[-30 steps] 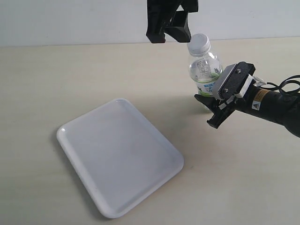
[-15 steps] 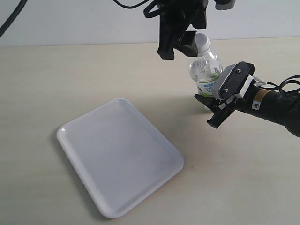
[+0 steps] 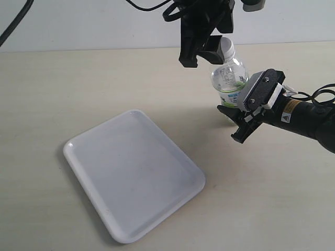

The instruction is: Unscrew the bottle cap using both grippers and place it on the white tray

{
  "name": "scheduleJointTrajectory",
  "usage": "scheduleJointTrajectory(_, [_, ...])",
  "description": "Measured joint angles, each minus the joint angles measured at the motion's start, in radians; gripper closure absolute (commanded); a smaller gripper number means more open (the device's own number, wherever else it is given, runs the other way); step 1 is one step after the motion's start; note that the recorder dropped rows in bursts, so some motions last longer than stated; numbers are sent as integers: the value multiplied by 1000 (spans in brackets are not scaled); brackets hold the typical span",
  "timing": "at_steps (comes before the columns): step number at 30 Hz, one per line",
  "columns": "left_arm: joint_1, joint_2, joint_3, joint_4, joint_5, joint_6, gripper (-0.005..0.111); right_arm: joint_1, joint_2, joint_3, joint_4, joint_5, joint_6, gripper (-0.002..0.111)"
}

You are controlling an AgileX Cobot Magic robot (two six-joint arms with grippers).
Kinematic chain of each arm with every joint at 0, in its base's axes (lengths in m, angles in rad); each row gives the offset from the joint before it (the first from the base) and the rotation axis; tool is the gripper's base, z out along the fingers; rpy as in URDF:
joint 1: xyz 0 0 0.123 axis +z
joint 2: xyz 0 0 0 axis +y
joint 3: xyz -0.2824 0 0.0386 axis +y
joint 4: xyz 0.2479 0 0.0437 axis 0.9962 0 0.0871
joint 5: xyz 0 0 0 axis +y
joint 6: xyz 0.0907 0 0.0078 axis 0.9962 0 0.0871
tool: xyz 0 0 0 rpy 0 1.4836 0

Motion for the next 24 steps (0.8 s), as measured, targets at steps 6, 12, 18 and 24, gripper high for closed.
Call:
scheduleJointTrajectory(6, [0,0,13,-1,0,0,47,0,0,0,0,0,0,108])
scheduleJointTrajectory(12, [0,0,13,-1,0,0,52,0,0,0,0,0,0,108])
scheduleJointTrajectory(18, [0,0,13,-1,-4,0,77,0,-2,0,-5,0,-1,108])
scheduleJointTrajectory(24, [0,0,13,-3,-4,-22,99,0,-2,0,-7,0,-1,108])
